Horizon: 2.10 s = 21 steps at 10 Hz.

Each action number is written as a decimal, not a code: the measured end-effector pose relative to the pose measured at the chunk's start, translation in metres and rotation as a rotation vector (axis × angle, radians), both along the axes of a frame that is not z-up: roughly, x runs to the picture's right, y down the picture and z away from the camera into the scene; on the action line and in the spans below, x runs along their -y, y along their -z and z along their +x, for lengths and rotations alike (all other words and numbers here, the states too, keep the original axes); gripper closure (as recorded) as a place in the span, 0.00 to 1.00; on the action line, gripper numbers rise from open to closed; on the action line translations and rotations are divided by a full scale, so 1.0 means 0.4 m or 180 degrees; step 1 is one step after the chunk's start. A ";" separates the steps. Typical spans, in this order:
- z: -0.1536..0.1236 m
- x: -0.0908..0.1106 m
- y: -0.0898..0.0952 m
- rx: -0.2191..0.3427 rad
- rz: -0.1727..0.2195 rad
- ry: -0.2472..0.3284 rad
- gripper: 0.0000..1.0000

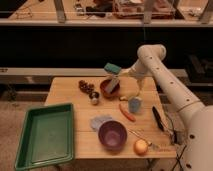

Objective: Place apple in plastic cup

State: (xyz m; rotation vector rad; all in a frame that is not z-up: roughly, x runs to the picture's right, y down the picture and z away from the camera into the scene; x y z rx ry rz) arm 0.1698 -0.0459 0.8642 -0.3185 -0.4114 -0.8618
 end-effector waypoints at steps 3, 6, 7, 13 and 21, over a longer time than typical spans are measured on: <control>0.000 0.000 0.000 0.0000 0.0000 0.0000 0.20; 0.000 0.000 0.000 0.0000 0.0000 0.0000 0.20; 0.000 0.000 0.000 0.0000 0.0000 0.0000 0.20; 0.000 0.002 0.002 -0.0001 0.0005 0.0001 0.20; 0.047 -0.112 0.144 -0.0222 -0.0069 0.0674 0.20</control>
